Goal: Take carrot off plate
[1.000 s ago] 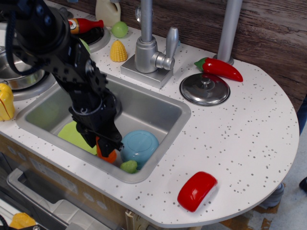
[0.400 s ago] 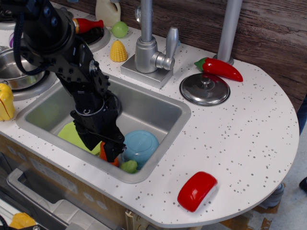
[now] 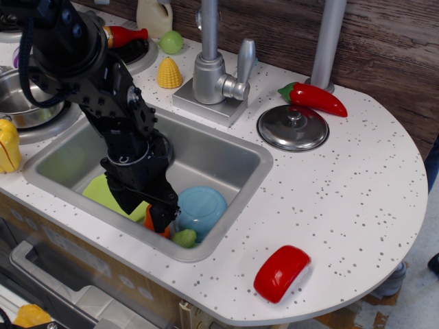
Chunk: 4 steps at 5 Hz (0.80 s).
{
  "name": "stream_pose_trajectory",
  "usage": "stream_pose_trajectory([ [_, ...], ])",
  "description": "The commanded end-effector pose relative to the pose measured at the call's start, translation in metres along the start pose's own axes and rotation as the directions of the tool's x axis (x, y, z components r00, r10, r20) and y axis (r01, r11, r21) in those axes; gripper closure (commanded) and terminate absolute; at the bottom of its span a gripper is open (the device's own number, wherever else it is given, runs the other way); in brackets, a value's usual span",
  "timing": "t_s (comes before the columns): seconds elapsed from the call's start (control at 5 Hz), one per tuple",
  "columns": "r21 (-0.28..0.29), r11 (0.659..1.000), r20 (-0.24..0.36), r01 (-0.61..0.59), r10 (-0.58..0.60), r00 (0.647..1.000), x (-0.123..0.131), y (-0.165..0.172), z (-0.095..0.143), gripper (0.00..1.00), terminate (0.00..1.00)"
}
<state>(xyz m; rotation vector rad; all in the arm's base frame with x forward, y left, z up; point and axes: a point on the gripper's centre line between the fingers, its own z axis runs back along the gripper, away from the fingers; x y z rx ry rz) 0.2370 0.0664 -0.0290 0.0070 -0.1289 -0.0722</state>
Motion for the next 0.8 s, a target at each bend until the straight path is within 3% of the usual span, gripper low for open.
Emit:
stream_pose_trajectory([
  [0.0, 0.010, 1.000, 0.029, 0.013, -0.014, 0.999, 0.0066, 0.0043, 0.0054, 0.00, 0.00],
  [0.4, 0.010, 1.000, 0.029, 0.013, -0.014, 0.999, 0.0066, 0.0043, 0.0054, 0.00, 0.00],
  [0.6, 0.010, 1.000, 0.029, 0.013, -0.014, 0.999, 0.0066, 0.0043, 0.0054, 0.00, 1.00],
])
